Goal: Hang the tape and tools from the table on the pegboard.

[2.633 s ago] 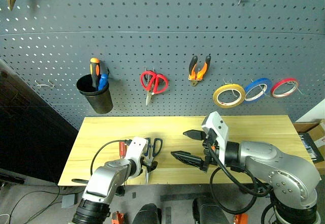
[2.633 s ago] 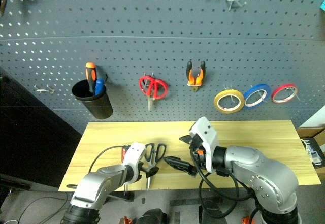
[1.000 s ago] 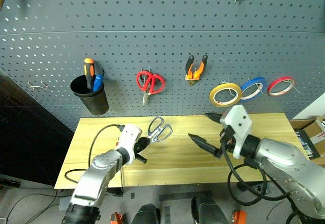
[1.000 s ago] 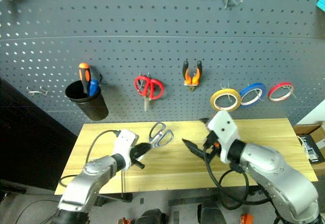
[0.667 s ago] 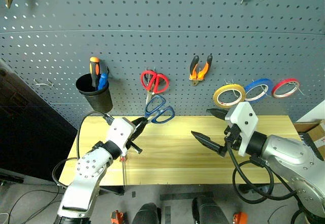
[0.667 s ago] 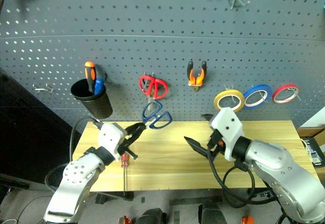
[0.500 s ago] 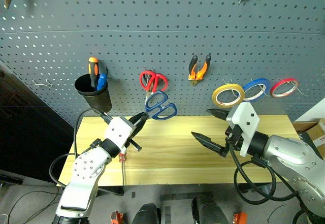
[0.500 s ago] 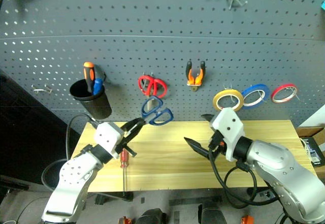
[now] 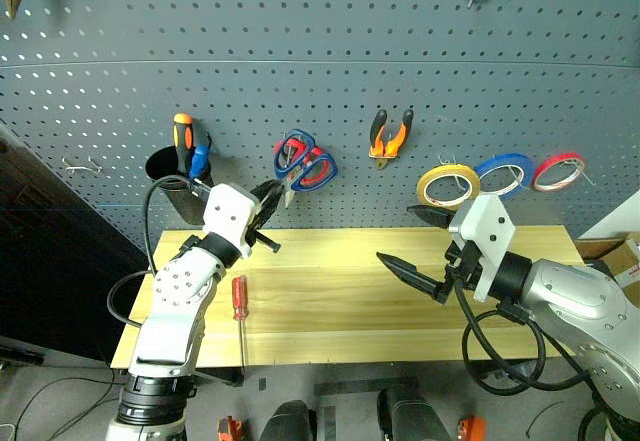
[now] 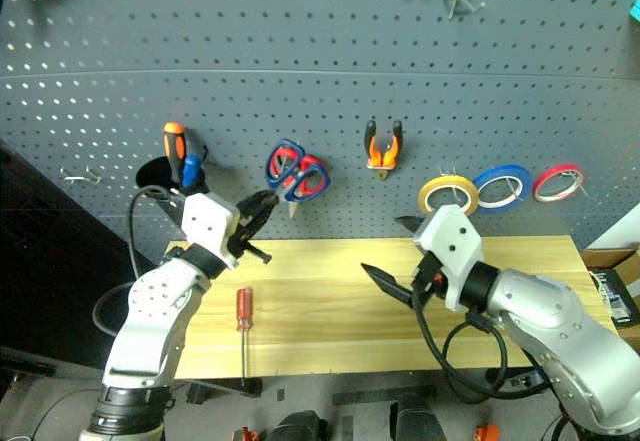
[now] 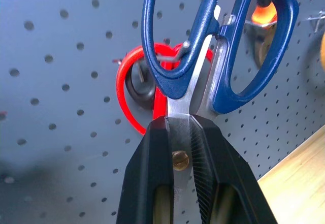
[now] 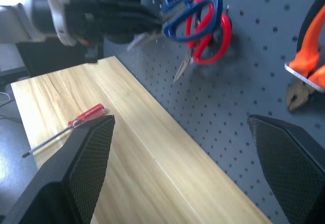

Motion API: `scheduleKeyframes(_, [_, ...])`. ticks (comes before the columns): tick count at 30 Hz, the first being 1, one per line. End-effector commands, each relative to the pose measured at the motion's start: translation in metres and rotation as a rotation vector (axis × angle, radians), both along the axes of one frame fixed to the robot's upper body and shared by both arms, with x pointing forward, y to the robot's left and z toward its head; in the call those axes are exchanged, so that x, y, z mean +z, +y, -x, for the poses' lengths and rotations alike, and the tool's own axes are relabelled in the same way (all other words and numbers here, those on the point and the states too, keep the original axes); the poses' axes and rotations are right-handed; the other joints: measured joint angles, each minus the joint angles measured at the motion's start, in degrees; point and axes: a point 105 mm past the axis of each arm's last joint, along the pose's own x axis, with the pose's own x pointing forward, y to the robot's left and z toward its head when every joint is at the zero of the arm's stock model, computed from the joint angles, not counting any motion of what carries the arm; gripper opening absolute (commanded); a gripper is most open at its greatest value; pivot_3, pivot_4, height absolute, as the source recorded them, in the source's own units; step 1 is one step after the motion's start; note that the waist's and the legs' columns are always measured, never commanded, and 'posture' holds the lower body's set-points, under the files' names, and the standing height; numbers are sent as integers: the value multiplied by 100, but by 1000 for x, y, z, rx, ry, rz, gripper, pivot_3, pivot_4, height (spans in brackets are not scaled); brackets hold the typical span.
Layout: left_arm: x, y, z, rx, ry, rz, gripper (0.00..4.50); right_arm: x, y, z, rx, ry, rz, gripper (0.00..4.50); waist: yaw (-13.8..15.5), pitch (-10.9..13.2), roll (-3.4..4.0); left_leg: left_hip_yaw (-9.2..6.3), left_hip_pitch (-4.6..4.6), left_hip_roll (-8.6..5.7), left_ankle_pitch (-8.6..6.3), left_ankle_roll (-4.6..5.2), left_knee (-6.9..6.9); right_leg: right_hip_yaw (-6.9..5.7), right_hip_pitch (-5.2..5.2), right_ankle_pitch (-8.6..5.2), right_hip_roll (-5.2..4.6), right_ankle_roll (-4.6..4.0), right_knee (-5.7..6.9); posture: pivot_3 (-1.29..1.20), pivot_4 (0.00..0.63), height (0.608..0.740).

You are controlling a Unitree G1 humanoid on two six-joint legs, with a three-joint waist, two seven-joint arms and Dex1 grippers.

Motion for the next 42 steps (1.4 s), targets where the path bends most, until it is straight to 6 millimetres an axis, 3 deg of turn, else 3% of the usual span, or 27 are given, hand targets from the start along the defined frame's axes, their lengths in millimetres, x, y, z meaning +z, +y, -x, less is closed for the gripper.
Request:
scheduleKeyframes(1, [3, -6, 5, -31, -19, -9, 214, 12, 4, 6, 34, -56, 6, 4500, 0, 0, 0, -1, -1, 0, 0, 0, 0, 0, -1, 0, 0, 0, -1, -75, 147, 740])
scheduleKeyframes(8, [-17, -2, -3, 30, 93, 21, 214, 19, 7, 4, 38, -85, -16, 4500, 5, 0, 0, 0, 0, -1, 0, 0, 1, 0, 0, 0, -1, 0, 1, -76, 149, 740])
scheduleKeyframes(15, [-37, -6, 1, 42, 204, 39, 2328, 19, 9, 1, 38, -84, -31, 4500, 2, 0, 0, 0, -1, -1, 0, 0, 2, 0, -1, 0, -1, 0, 2, -80, 155, 740])
scheduleKeyframes(19, [-87, 20, 16, 140, 474, 7, 3519, 8, 8, -1, 10, -42, -25, 4500, -31, 0, 1, 2, 1, 0, 0, 0, 0, 4, -2, 0, -2, 0, 2, -71, 163, 740])
scheduleKeyframes(23, [-112, 63, 26, 340, 630, 8, 3519, -7, 8, -1, 1, 25, 0, 4500, -10, 1, 0, -3, 4, 5, -1, 2, 0, 1, -2, 0, 0, -1, 9, -48, 168, 740])
scheduleKeyframes(26, [-121, 79, 28, 454, 704, 56, 3519, -17, 12, 2, 22, 67, 22, 4500, 20, 0, -1, -8, 5, 1, -5, 12, 3, -4, 3, 0, 2, 0, 12, -44, 168, 740])
scheduleKeyframes(31, [-145, 89, 35, 590, 887, 115, 3519, -27, 26, 9, 132, 170, 40, 4500, 24, -1, -3, -8, 5, -7, 1, 2, 6, -2, 5, 0, -2, 0, 8, -44, 168, 740])
scheduleKeyframes(42, [-176, 83, 31, 649, 1117, 191, 3519, -42, 51, 27, 372, 240, 196, 4500, 13, -4, -8, -10, 4, -6, 1, 0, 5, -3, 0, 0, -5, 0, 8, -53, 167, 740])
